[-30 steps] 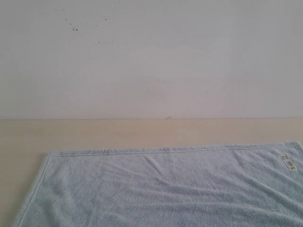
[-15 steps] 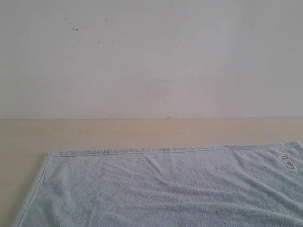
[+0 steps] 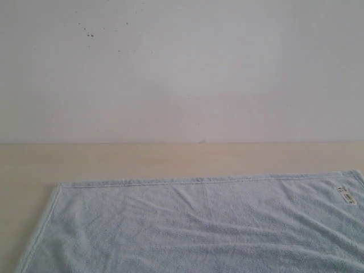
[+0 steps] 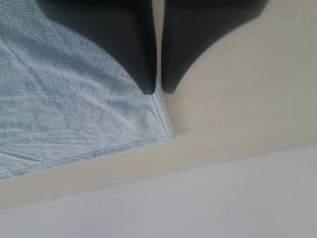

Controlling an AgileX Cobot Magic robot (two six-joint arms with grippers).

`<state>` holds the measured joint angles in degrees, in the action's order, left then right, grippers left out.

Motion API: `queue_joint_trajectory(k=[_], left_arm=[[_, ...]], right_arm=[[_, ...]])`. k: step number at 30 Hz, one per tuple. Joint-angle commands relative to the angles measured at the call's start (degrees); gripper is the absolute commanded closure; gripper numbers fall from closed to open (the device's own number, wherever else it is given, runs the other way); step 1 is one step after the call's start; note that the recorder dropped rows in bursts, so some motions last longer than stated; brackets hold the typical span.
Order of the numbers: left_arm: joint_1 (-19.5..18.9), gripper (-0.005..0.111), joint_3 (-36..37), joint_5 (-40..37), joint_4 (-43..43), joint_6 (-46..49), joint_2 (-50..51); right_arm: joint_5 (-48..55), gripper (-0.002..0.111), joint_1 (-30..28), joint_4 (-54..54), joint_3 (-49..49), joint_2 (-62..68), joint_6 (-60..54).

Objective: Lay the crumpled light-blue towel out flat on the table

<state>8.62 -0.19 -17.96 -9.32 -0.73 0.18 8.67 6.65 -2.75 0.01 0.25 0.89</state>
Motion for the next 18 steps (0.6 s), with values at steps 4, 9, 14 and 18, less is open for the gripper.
queue_joint_trajectory(k=[4, 9, 14, 18], left_arm=[[0.0, 0.103, 0.2, 0.8, 0.4, 0.2, -0.2], [0.1, 0.103, 0.2, 0.8, 0.4, 0.2, -0.2], [0.1, 0.103, 0.2, 0.9, 0.4, 0.2, -0.2], [0.1, 0.103, 0.2, 1.0, 0.4, 0.2, -0.2]], right_arm=[[-0.3, 0.108, -0.4, -0.1, 0.0, -0.2, 0.3], [-0.3, 0.108, -0.4, -0.1, 0.0, -0.2, 0.3], [-0.3, 0.108, -0.4, -0.1, 0.0, -0.2, 0.3], [-0.3, 0.108, -0.4, -0.1, 0.0, -0.2, 0.3]])
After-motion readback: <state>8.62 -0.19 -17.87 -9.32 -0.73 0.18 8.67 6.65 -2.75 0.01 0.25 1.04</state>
